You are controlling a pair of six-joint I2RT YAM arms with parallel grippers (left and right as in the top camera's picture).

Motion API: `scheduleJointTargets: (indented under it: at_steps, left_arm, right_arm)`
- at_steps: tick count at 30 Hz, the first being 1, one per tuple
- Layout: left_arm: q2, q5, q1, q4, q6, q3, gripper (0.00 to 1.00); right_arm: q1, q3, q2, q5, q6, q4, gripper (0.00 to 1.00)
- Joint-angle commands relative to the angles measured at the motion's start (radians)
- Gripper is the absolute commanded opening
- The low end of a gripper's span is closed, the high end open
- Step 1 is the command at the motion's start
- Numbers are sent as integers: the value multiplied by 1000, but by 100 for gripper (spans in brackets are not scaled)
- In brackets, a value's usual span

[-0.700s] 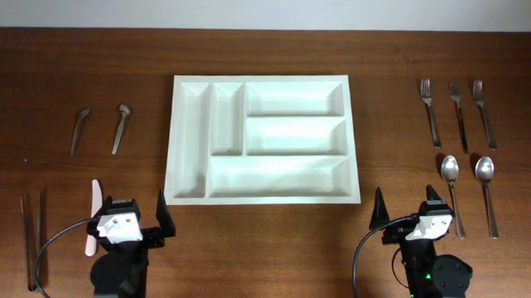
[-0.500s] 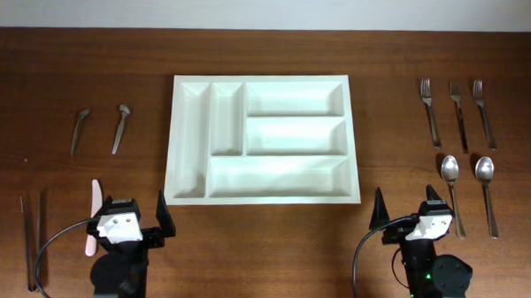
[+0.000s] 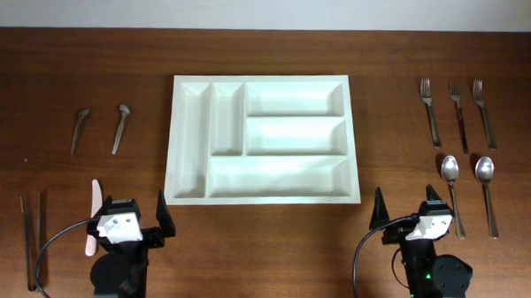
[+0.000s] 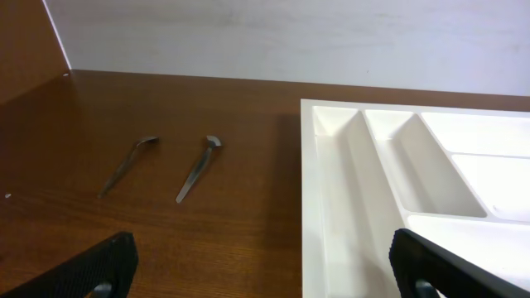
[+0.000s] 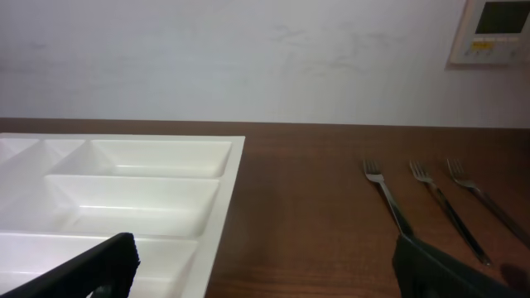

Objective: Pack container

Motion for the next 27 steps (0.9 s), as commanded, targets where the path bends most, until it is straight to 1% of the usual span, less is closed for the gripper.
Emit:
scheduleJointTargets:
  at_steps: [1, 25, 27]
  left_arm:
    - [-10, 11, -3, 3, 12, -6, 99]
    - [-10, 11, -3, 3, 12, -6, 99]
    - [-10, 11, -3, 3, 12, -6, 99]
  right_arm:
    - [6, -5, -10, -6, 2, -5, 99]
    - [6, -5, -10, -6, 1, -5, 99]
    - [6, -5, -10, 29, -22, -4, 99]
